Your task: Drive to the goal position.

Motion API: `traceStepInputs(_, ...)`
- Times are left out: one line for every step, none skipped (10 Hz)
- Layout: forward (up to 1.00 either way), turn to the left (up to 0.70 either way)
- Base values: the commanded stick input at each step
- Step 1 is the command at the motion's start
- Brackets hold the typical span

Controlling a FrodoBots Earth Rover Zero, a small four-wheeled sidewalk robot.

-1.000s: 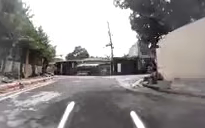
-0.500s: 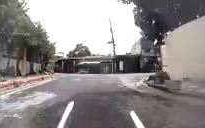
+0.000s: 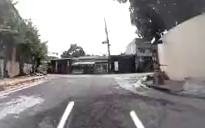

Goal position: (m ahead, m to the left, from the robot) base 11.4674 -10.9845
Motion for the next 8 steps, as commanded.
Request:
traceStepInputs(0.85,-0.34)
traceStepInputs(0.85,0.00)
traceStepInputs(0.85,0.00)
traceStepInputs(0.85,0.00)
traceStepInputs(0.85,0.00)
traceStepInputs(0.85,0.00)
traceStepInputs(0.85,-0.34)
traceStepInputs(0.85,-0.34)
